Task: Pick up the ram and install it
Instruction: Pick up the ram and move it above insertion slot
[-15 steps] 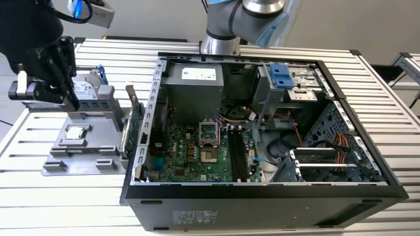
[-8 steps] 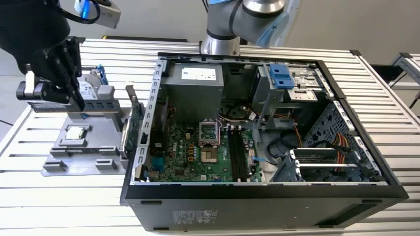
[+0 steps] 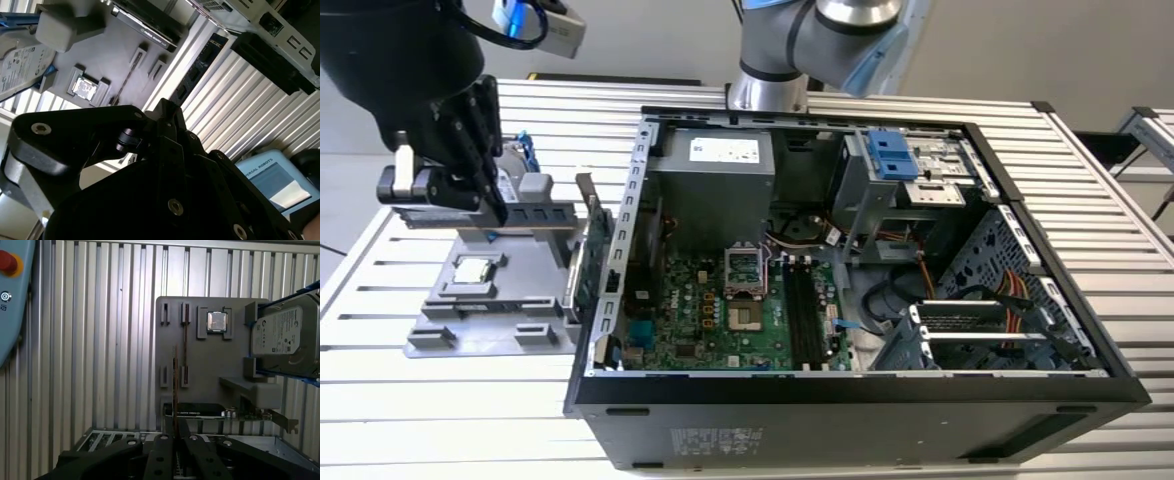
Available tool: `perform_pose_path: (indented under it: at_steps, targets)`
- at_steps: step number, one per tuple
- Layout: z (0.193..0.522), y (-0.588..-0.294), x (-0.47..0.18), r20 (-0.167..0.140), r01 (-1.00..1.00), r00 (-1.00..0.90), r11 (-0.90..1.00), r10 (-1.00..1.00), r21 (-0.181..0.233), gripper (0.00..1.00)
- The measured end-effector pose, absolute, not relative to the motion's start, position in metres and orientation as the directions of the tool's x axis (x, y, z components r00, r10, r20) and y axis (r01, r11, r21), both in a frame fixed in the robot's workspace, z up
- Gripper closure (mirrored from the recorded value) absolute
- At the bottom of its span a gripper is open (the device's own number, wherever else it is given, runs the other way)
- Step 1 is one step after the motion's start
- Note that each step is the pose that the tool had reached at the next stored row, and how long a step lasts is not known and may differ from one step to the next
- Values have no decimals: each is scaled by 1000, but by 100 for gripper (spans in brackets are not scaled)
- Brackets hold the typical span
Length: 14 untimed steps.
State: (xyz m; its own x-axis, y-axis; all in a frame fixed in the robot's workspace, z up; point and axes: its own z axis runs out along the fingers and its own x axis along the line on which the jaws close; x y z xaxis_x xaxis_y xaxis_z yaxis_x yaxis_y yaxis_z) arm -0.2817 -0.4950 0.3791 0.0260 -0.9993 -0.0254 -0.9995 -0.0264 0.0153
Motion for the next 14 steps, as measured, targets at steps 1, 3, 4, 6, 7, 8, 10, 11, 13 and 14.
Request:
perform_pose_path:
  at_steps: [1, 3, 4, 6, 7, 8, 10, 11, 13, 14]
  targets:
    - [379, -495, -280, -25, -1000, 26, -26, -999, 15, 100]
    - [379, -495, -278, -25, -1000, 26, -26, -999, 15, 100]
    - [379, -495, -277, -25, -1000, 26, -26, -999, 15, 100]
    - [379, -495, -274, -25, -1000, 26, -26, -999, 15, 100]
    - [379, -495, -273, -25, -1000, 26, -26, -999, 15, 100]
    - [379, -495, -271, -25, -1000, 26, -26, -999, 15, 100]
    - [379, -495, -269, -25, -1000, 26, -26, -999, 15, 100]
    - [379, -495, -267, -25, -1000, 26, -26, -999, 15, 100]
    - [379, -495, -265, -25, -1000, 26, -26, -999, 15, 100]
    - [379, -495, -264, -25, -1000, 26, -26, -999, 15, 100]
